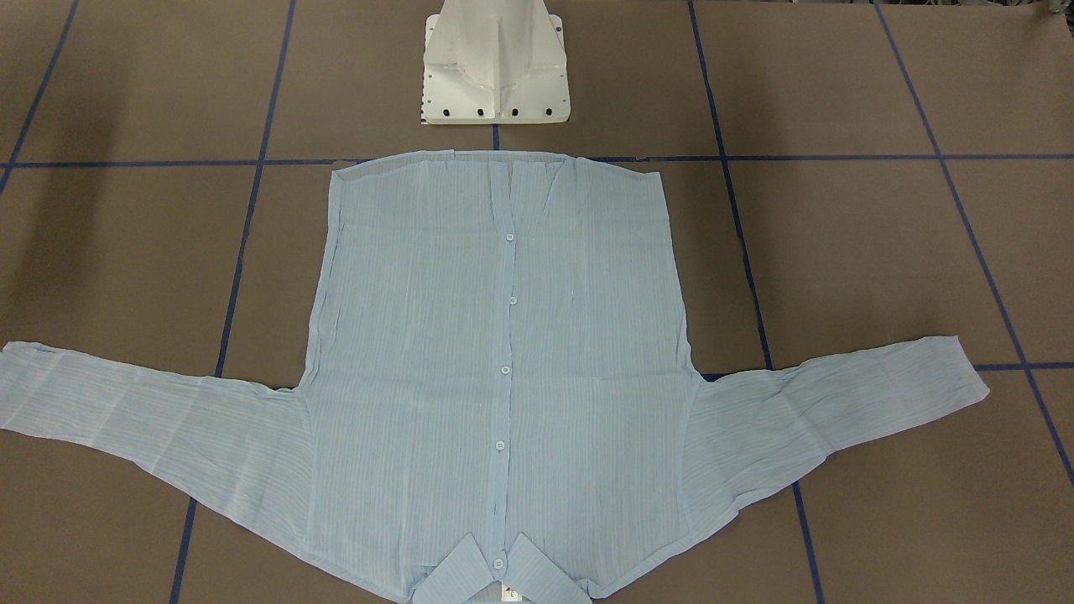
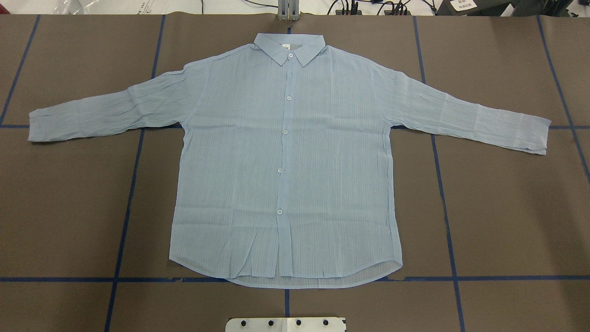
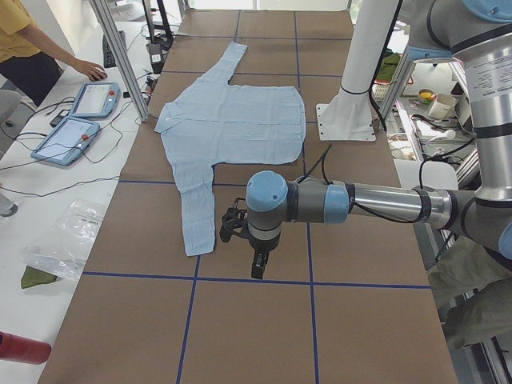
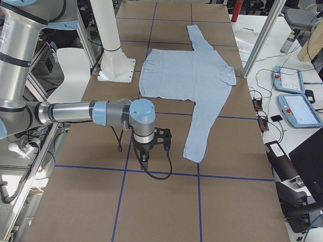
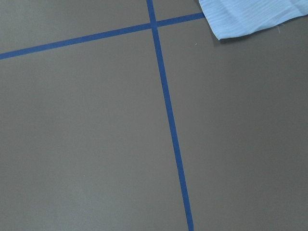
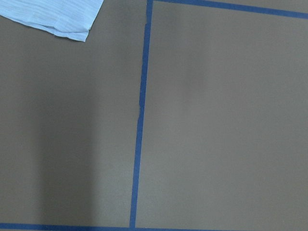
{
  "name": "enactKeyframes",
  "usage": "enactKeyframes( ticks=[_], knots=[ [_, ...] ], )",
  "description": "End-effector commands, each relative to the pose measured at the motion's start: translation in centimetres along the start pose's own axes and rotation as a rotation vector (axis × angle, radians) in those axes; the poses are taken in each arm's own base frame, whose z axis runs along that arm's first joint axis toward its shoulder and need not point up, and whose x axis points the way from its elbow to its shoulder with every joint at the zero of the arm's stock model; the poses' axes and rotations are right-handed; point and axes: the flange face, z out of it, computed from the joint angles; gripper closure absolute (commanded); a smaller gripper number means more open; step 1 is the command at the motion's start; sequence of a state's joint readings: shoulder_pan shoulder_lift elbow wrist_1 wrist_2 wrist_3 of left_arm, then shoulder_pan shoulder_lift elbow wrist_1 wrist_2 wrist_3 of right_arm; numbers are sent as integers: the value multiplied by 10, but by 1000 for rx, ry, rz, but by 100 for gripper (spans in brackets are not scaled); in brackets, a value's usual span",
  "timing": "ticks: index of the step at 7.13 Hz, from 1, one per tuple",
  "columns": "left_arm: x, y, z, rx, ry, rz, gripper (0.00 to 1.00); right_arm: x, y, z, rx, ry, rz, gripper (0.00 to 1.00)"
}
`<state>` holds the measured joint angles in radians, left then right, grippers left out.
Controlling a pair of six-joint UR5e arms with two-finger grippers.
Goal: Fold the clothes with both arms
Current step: 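Move the right gripper to the cuff of the sleeve on its side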
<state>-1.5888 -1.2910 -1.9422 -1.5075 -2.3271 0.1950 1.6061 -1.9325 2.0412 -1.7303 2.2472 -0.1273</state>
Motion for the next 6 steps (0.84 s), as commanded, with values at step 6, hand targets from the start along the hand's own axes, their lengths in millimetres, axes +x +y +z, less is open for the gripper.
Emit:
enactKeyframes(
  ticks=[6],
  knots=[
    [15,-16,-29,226,-39,185,0,-30,-44,-36,132,-45,-99,0]
  ],
)
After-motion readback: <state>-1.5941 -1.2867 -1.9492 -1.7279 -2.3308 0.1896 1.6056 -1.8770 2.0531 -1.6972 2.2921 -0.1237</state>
